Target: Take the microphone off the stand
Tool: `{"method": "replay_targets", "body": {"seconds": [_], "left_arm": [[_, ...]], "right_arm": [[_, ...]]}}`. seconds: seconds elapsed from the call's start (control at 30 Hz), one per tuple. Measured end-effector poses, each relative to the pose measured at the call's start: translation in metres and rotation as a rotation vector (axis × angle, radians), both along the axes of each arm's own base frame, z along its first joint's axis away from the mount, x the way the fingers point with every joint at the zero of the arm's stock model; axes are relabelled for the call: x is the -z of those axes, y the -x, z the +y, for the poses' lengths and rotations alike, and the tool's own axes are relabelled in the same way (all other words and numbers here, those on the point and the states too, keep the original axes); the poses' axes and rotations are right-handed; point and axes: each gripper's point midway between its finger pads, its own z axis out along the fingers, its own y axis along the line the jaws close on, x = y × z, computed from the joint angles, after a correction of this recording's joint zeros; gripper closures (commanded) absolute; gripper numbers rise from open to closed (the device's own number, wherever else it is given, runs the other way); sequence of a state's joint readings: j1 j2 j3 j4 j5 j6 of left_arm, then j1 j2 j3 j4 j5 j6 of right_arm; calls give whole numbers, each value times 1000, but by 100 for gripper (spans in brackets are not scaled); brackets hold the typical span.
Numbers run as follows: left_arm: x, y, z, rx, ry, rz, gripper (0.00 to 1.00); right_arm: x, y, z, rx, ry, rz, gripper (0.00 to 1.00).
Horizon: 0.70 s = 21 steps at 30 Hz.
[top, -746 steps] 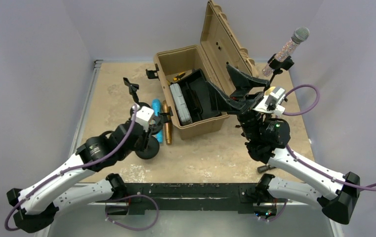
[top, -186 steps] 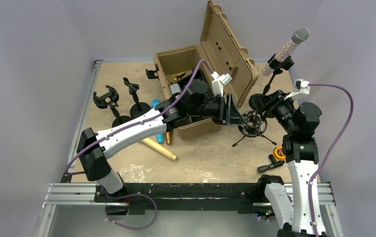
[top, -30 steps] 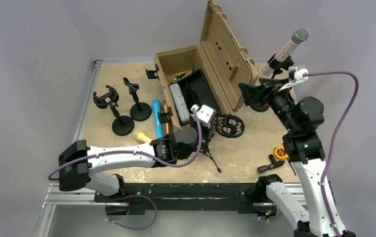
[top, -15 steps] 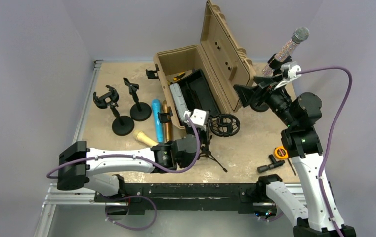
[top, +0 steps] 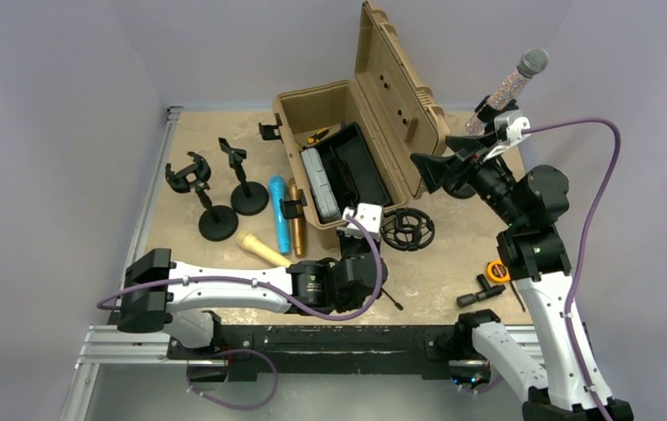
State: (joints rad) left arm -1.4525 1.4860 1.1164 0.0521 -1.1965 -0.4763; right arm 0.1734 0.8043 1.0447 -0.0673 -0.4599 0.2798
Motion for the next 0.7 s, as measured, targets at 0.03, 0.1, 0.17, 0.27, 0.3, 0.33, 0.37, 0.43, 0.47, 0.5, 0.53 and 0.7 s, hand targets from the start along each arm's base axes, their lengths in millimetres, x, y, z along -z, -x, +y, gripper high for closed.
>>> {"method": "replay_targets", "body": {"seconds": [0.03, 0.1, 0.17, 0.27, 0.3, 0.33, 0.37, 0.43, 0.47, 0.5, 0.53, 0.7], "left_arm": [[0, 0, -4, 11, -8, 2, 98], [1, 2, -9, 44, -21, 7, 95], [1, 2, -17, 98, -23, 10, 93], [1, 2, -27, 198, 9, 17, 89], [0, 2, -30, 229, 17, 19, 84], [0, 1, -32, 260, 25, 21, 75], [-1, 1, -36, 292, 37, 22, 67], [5, 3, -43, 371, 51, 37, 50], [14, 4, -45, 408, 37, 48, 43], [24, 6, -47, 453, 30, 66, 37], [36, 9, -49, 504, 18, 87, 33], [77, 13, -45, 699, -21, 145, 27]], "right_arm": [[-1, 0, -1, 7, -2, 0, 6], [-1, -2, -6, 41, -12, 5, 5], [-2, -3, -13, 89, -25, 9, 5], [-9, -1, -24, 158, -57, 3, 4], [-13, 1, -28, 178, -69, -6, 4], [-17, 3, -31, 196, -81, -17, 4], [-22, 6, -35, 215, -93, -29, 4], [-32, 10, -40, 238, -111, -50, 4], [-37, 12, -42, 245, -120, -63, 4], [-43, 15, -44, 253, -127, -77, 4], [-48, 16, -45, 258, -132, -87, 4], [-54, 16, -46, 264, -138, -99, 4]]}}
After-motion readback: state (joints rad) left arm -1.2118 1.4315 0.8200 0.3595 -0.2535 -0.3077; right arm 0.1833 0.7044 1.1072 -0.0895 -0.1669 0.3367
